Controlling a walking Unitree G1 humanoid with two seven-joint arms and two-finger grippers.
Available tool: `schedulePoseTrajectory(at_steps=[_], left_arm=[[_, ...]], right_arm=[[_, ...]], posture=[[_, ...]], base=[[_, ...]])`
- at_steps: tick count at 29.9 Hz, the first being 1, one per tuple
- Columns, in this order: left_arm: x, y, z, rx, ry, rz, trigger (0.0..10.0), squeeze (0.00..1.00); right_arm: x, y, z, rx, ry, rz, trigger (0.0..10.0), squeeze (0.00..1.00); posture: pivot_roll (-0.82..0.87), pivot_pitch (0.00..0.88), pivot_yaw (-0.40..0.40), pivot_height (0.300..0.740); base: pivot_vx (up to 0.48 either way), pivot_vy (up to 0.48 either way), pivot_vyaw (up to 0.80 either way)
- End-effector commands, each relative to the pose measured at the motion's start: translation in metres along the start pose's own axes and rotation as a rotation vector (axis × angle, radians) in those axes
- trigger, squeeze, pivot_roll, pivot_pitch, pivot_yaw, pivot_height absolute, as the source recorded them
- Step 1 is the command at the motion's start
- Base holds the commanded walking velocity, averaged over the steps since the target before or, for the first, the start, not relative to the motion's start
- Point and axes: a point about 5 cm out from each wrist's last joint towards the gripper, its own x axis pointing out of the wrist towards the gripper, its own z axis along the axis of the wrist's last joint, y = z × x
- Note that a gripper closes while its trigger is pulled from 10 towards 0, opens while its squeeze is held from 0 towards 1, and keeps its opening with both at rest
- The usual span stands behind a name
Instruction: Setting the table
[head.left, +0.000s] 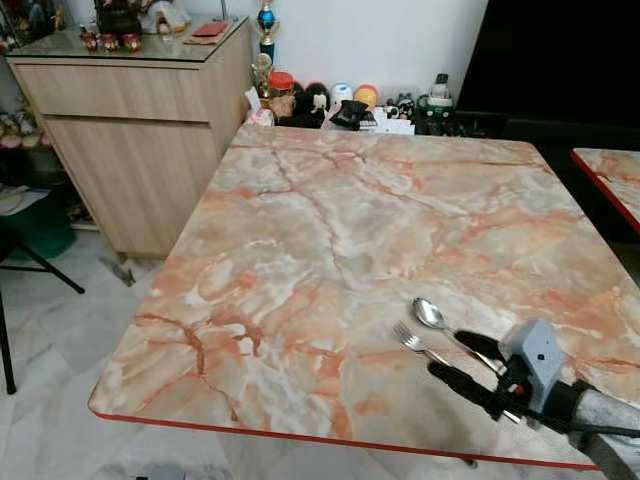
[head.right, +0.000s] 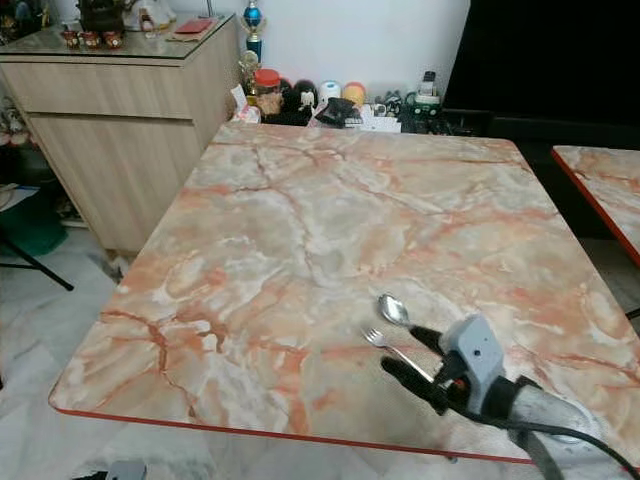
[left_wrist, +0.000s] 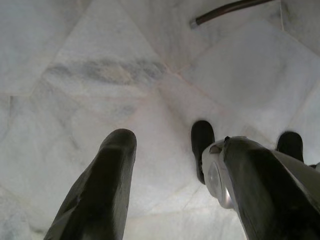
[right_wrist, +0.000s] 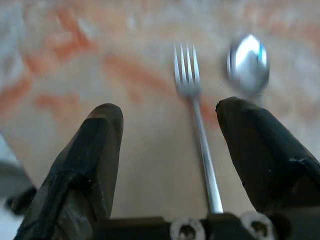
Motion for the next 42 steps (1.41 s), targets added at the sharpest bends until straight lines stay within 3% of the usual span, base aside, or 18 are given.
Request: schedulePoseTrajectory(at_steps=[1, 5, 14, 18, 33, 42], left_arm=[[-0.002, 0.002, -0.008, 0.015, 0.041, -0.001, 10.0, 0.00], [-0.002, 0.002, -0.008, 0.020, 0.043, -0.008, 10.0, 0.00], [-0.001, 0.000, -0.008, 0.033, 0.043, -0.018, 10.0, 0.00], [-0.002, 0.001, -0.009, 0.033, 0.051, -0.016, 10.0, 0.00], [-0.003, 0.002, -0.016, 0.035, 0.076, -0.008, 10.0, 0.00], [-0.003, 0.002, -0.015, 0.033, 0.073, -0.012, 10.0, 0.00]], right_arm=[[-0.003, -0.002, -0.007, 0.016, 0.050, 0.002, 10.0, 0.00], [-0.008, -0.016, -0.014, 0.052, 0.079, -0.073, 10.0, 0.00], [0.002, -0.020, -0.013, 0.030, 0.057, -0.069, 10.0, 0.00], [0.009, -0.019, -0.004, 0.017, -0.005, -0.031, 10.0, 0.00], [0.025, -0.030, -0.004, 0.005, 0.020, -0.019, 10.0, 0.00], [0.025, -0.034, -0.012, 0.001, 0.056, -0.039, 10.0, 0.00]], posture=[[0.00, 0.123, 0.006, 0.740], [-0.01, 0.126, 0.014, 0.740], [-0.01, 0.130, 0.021, 0.740], [0.00, 0.129, 0.022, 0.740], [0.01, 0.133, 0.025, 0.740], [0.01, 0.136, 0.023, 0.740]], base=[[0.000, 0.000, 0.00], [0.000, 0.000, 0.00], [0.000, 0.000, 0.00], [0.000, 0.000, 0.00], [0.000, 0.000, 0.00], [0.000, 0.000, 0.00]])
